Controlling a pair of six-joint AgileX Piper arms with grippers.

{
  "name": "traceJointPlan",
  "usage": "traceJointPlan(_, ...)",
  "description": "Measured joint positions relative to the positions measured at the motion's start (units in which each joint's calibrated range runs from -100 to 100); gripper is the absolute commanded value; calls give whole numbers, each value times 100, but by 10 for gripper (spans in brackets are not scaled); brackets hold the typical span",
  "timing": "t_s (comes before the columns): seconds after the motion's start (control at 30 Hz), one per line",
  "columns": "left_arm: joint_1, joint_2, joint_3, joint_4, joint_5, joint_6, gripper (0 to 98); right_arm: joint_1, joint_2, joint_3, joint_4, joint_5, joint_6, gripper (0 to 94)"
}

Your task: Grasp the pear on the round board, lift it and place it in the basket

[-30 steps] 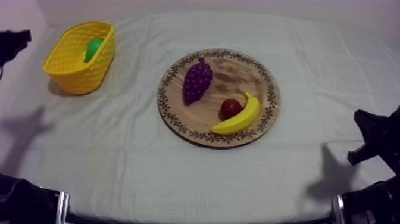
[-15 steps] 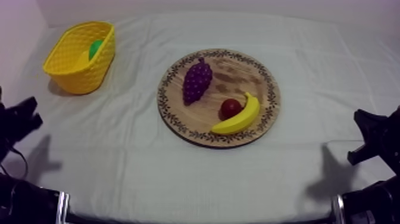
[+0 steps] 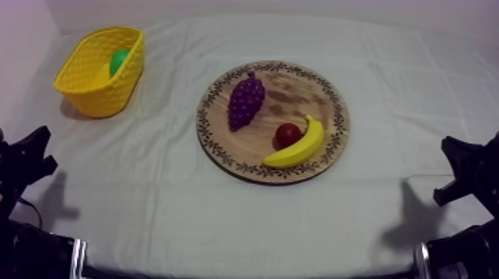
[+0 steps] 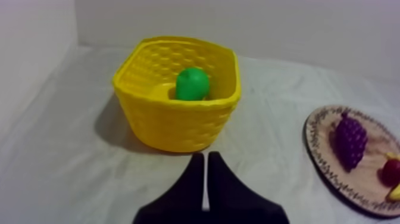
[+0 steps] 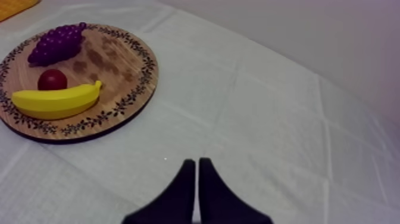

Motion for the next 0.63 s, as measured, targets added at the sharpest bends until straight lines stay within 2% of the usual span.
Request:
traceJointPlan(0.1,8,-15,0,5,7,284,0,0,0,0,0,0,0,3)
traceJointPlan(0.2,12,-15,0,5,7,415,0,0,0,0,0,0,0,3)
traceJointPlan(0.63,12,-15,0,4,7,383,0,0,0,0,0,0,0,3)
